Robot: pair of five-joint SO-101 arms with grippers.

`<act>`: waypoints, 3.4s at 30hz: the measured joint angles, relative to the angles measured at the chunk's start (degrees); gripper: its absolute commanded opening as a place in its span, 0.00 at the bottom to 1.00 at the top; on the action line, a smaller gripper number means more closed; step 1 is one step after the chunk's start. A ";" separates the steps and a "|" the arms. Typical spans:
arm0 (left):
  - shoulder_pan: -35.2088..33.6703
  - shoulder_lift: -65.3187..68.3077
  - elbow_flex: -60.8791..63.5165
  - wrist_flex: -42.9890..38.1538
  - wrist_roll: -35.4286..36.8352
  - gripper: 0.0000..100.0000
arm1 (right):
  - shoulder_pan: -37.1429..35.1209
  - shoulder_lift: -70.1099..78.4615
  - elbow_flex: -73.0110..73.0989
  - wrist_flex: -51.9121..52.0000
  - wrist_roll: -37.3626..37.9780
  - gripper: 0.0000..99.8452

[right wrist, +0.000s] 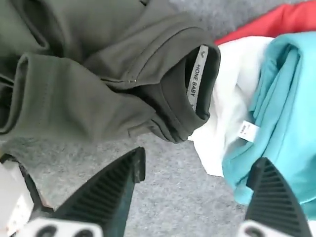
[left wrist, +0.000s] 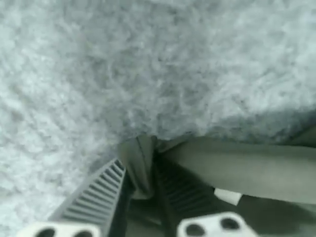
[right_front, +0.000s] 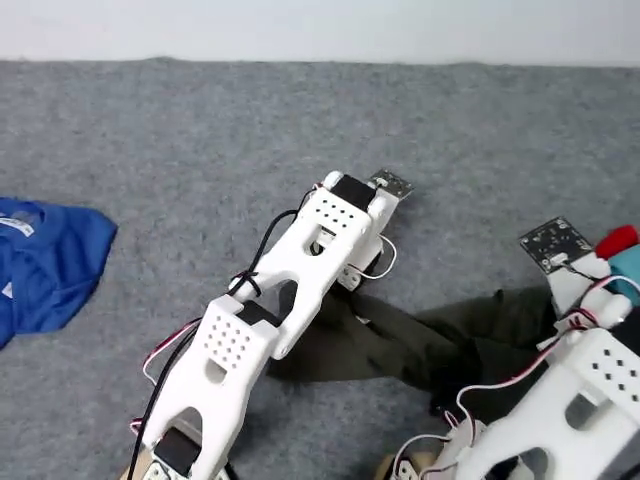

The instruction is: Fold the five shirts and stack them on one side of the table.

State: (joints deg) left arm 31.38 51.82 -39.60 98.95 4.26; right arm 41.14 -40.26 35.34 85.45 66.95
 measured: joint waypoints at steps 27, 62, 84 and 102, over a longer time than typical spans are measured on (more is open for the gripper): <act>-35.78 2.64 -29.80 -5.71 15.03 0.24 | 0.00 0.00 3.60 -1.49 -3.34 0.33; -39.65 -47.82 27.60 0.18 6.86 0.25 | -50.55 64.00 -40.79 -2.46 -12.84 0.20; -39.65 -50.02 34.81 0.18 6.86 0.25 | -30.07 92.57 -91.69 0.79 -22.95 0.01; -35.16 -50.02 42.64 0.18 6.86 0.26 | -31.56 93.01 -107.08 15.21 -21.10 0.31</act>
State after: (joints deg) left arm -3.78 1.80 3.03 99.12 11.12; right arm 9.58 52.75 -71.74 100.66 45.85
